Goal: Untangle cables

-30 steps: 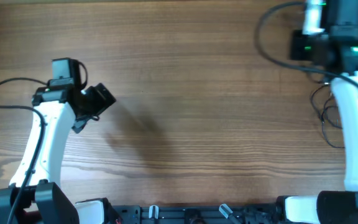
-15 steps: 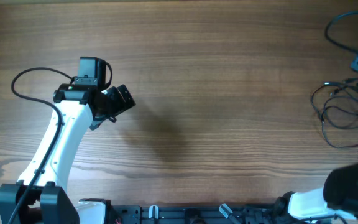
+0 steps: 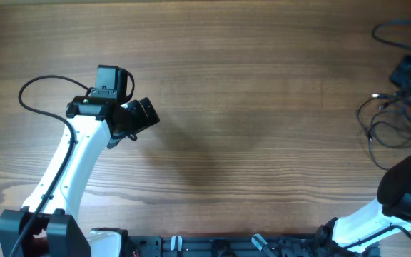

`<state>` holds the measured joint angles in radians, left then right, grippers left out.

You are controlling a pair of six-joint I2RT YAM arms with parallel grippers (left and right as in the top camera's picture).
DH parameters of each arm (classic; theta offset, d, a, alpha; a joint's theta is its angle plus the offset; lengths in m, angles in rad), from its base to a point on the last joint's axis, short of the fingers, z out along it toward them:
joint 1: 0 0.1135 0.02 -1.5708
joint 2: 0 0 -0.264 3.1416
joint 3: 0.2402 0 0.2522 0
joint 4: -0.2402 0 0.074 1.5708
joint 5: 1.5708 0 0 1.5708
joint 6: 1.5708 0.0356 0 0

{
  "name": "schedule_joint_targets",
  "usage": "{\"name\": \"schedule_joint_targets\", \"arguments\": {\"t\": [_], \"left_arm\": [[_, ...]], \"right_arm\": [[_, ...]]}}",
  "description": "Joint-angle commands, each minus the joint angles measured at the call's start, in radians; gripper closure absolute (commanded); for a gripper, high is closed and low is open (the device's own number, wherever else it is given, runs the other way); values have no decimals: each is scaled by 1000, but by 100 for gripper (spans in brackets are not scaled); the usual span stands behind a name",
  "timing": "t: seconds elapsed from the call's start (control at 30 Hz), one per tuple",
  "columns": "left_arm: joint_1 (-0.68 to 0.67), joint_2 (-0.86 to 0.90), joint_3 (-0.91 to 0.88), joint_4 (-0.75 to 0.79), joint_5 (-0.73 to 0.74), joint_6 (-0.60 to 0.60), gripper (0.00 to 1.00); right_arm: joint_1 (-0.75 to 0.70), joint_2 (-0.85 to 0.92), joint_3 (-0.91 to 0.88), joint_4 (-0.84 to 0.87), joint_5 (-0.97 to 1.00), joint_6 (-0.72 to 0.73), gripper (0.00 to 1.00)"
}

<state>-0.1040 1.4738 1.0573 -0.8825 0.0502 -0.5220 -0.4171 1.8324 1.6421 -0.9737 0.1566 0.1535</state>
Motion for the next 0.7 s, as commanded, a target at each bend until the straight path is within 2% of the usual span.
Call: {"name": "schedule_joint_targets", "arguments": {"t": [0.0,0.33,0.5,0.67], "left_arm": [[-4,6,1,11,5,-6,0],[-4,5,1,85,6,23,0],[-6,5,2,173,96,141,0],[-26,5,2,242,93,217,0]], "right_arm": [[8,15,0,16,-422,-126,42],[143,15,0,-45,-483,-208,41],[277,15,0,-62,-510,-238,41],[422,15,0,-45,-506,-259,39]]}}
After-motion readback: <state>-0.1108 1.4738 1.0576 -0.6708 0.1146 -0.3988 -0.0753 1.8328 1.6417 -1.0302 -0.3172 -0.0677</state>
